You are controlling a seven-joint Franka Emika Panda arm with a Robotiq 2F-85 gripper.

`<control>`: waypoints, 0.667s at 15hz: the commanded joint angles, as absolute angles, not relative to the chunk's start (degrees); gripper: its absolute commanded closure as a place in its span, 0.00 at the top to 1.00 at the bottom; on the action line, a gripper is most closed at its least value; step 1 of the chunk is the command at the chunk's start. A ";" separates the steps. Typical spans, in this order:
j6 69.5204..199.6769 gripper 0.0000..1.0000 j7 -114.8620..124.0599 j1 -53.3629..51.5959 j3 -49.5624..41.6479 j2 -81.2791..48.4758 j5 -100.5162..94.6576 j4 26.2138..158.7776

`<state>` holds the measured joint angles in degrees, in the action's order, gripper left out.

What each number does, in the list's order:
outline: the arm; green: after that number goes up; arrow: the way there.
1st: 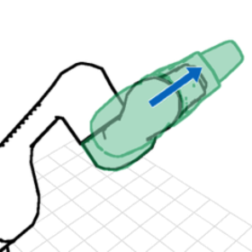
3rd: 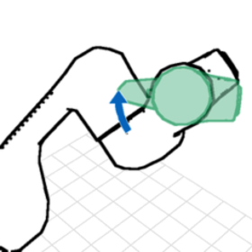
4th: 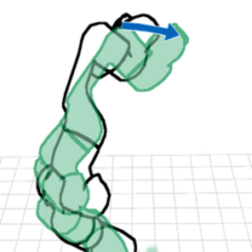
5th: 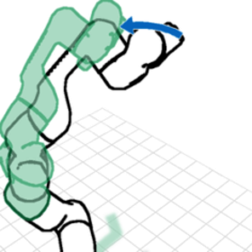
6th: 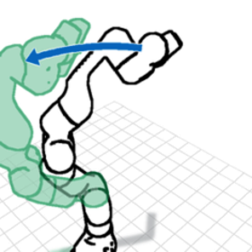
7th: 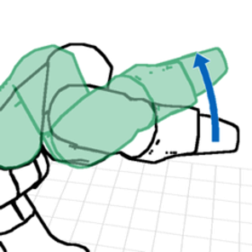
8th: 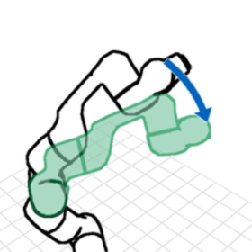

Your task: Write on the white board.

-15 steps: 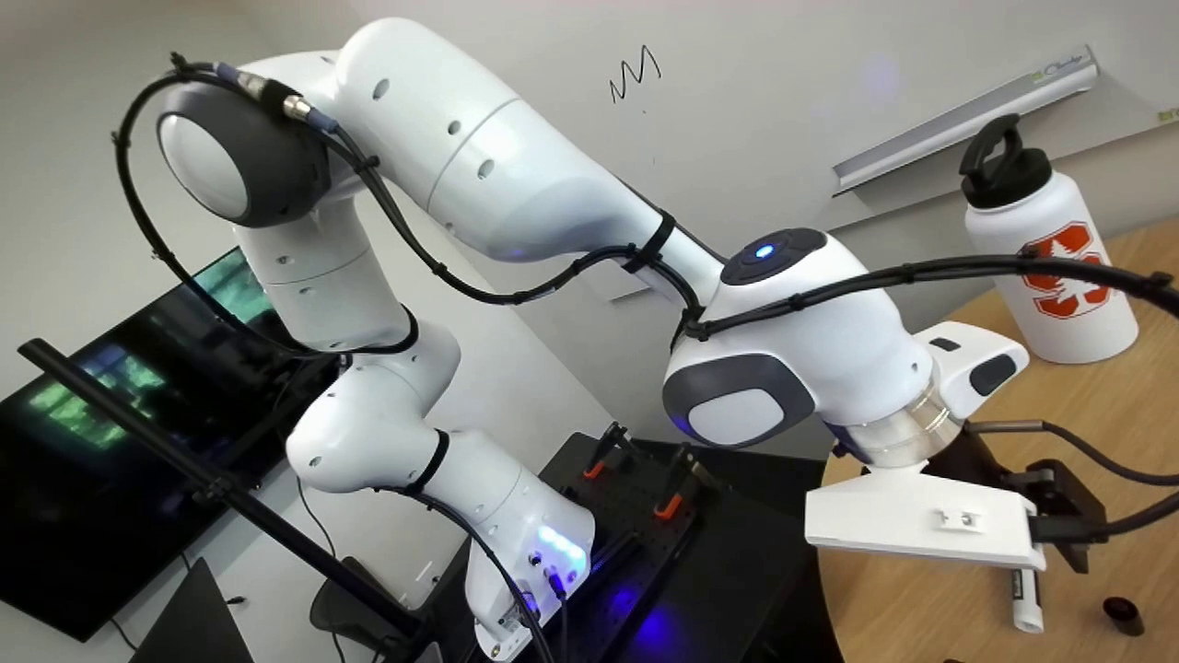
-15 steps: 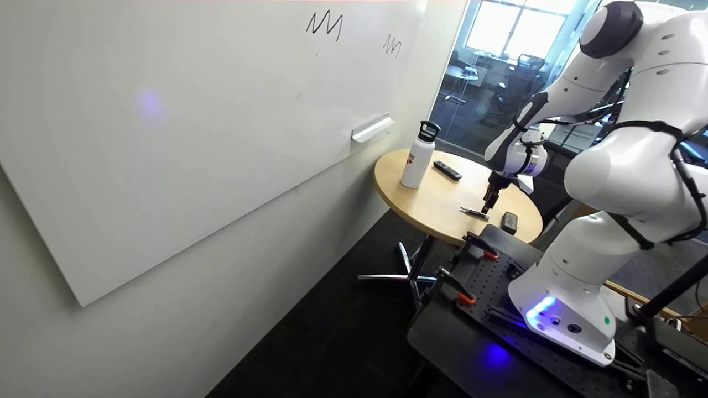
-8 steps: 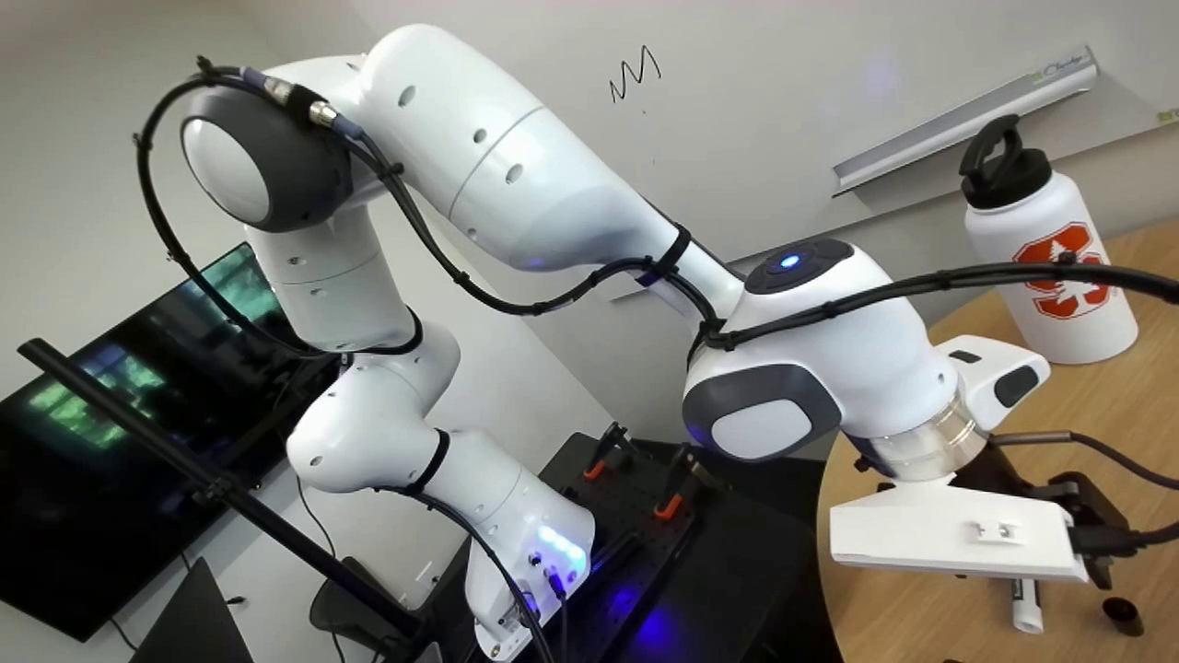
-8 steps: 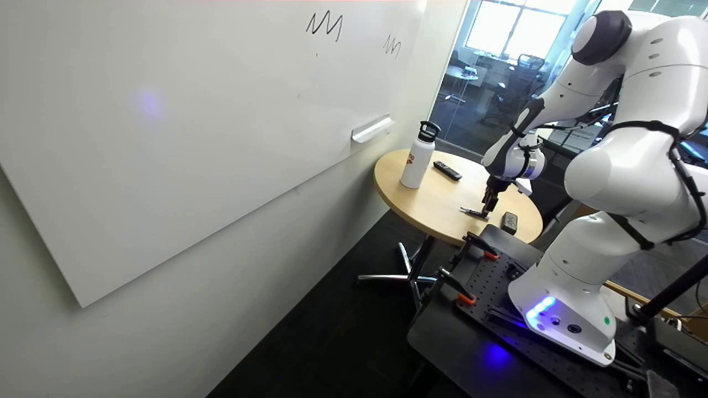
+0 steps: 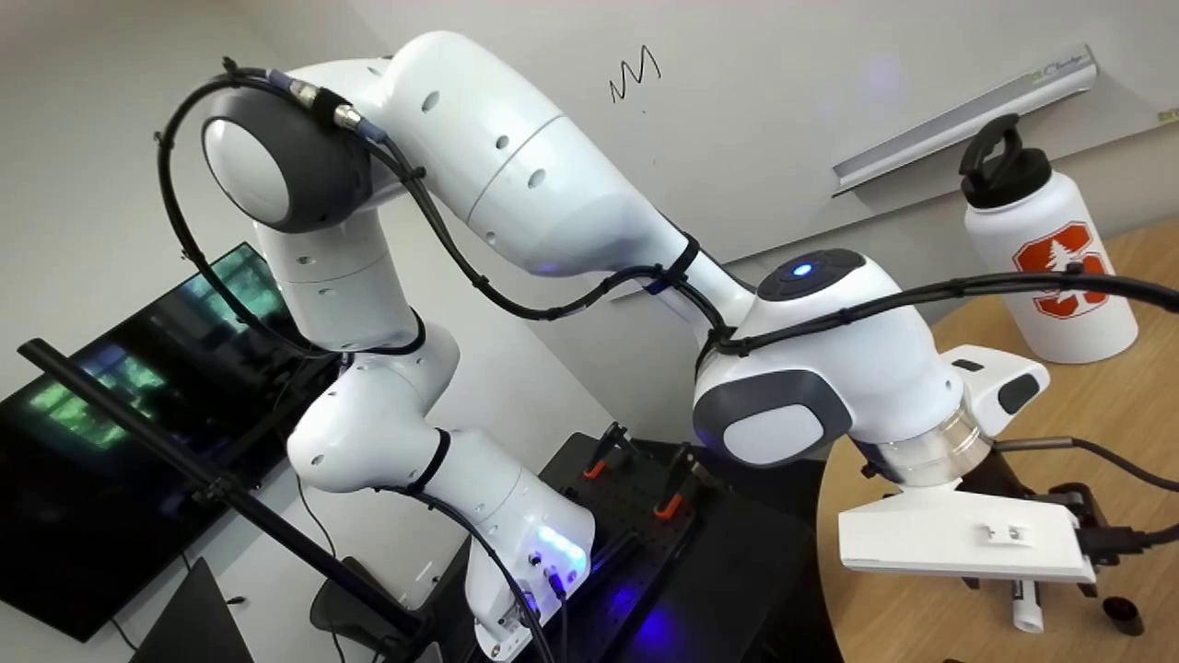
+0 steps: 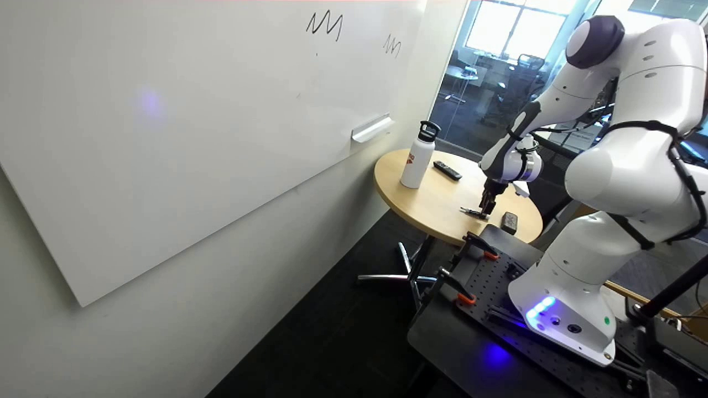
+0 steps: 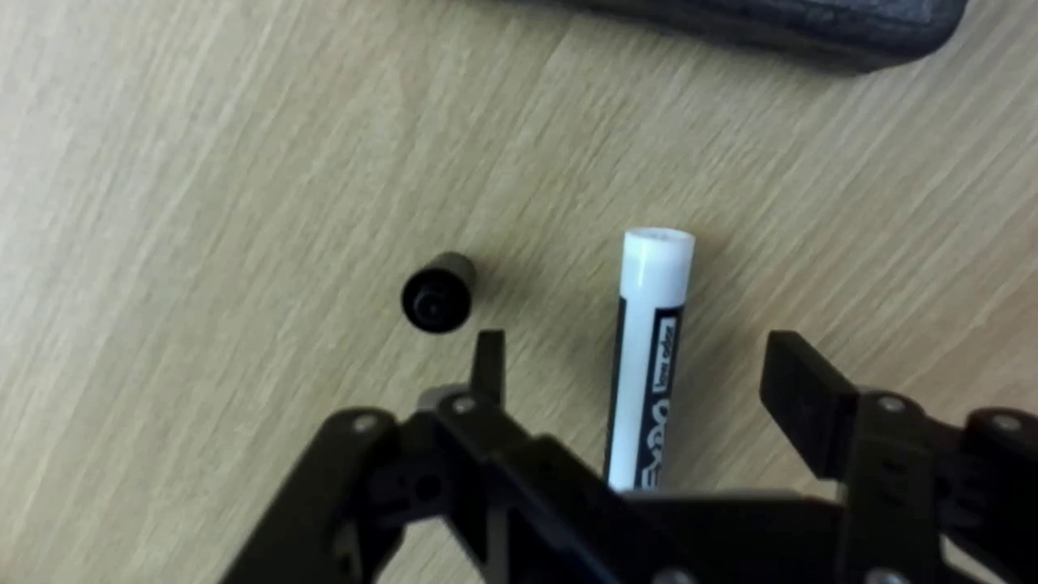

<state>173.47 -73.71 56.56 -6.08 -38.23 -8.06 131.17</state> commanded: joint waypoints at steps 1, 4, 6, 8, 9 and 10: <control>173.69 0.69 -70.77 54.26 -7.86 -39.03 -9.84 130.56; 173.78 0.60 -70.39 53.13 -8.79 -39.47 -9.92 130.52; 173.89 0.39 -69.53 52.47 -9.30 -39.59 -10.13 130.57; 173.91 0.23 -68.83 51.84 -9.81 -39.57 -10.41 130.69; 173.89 0.15 -68.72 51.52 -10.03 -39.37 -10.54 130.87; 173.87 0.09 -68.68 51.19 -10.26 -39.21 -10.58 131.04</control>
<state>173.38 -71.47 52.80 -8.82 -39.08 -8.79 131.22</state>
